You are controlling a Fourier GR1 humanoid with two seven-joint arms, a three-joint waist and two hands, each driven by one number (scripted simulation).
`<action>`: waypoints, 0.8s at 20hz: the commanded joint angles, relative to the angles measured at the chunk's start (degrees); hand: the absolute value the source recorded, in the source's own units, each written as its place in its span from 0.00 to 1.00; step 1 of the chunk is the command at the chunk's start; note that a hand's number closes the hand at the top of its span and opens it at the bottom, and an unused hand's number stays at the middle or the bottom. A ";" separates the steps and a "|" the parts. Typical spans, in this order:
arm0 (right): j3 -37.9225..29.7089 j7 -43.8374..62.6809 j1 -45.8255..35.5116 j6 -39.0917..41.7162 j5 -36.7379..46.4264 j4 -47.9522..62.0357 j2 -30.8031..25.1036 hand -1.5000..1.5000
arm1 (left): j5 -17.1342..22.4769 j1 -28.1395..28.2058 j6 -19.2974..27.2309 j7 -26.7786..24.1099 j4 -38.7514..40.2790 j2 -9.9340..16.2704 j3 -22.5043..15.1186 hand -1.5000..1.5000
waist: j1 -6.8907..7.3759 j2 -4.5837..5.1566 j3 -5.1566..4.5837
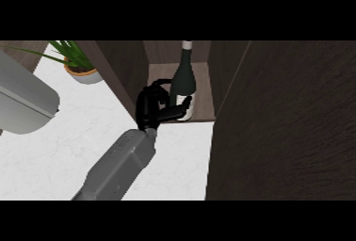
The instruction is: Pick up the wine, place it into the cabinet and close the cabinet
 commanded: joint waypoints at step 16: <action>-1.28 -0.18 7.27 3.31 -5.18 -9.03 0.24 0.00 | 3.57 -19.70 2.47 1.76 17.23 0.01 4.57 1.00 | -0.11 -0.05 0.07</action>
